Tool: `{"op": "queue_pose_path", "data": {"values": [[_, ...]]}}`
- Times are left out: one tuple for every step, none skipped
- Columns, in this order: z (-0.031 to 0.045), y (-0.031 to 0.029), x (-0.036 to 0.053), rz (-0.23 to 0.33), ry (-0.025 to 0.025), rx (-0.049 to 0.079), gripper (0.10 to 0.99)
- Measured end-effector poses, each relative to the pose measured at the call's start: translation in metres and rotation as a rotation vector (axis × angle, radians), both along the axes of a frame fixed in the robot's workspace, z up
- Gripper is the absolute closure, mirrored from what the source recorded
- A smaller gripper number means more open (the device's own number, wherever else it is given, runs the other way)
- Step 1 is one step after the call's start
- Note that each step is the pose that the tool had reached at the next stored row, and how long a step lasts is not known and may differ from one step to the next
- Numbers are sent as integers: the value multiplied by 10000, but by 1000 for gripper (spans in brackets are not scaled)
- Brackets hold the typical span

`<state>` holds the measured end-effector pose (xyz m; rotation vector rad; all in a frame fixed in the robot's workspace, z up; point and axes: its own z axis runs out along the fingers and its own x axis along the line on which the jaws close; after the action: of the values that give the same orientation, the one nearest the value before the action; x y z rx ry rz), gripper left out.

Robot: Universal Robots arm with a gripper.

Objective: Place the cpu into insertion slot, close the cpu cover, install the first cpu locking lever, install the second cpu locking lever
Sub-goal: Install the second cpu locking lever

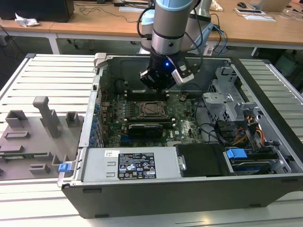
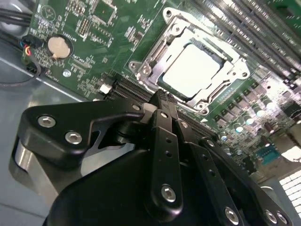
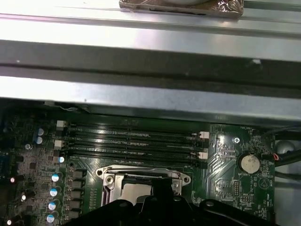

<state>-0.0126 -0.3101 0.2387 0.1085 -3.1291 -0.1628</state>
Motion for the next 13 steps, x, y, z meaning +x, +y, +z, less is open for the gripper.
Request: {"op": "queue_pose_path", "data": {"values": [[0,-26,0,0,1,-1,980],[-1,-49,0,0,0,-1,980],[-2,-67,0,0,0,0,980],[-3,-94,0,0,0,-1,980],[-5,-115,0,-1,0,0,980],[-5,-141,0,-1,0,0,980],[-5,-160,0,-1,0,0,980],[-5,-185,0,-1,0,0,980],[-5,-201,0,0,0,-1,980],[-4,-215,0,0,-1,0,980],[5,-218,0,-1,2,-3,980],[38,-219,-1,-2,0,-1,980],[55,-219,0,-2,0,-1,980]]}}
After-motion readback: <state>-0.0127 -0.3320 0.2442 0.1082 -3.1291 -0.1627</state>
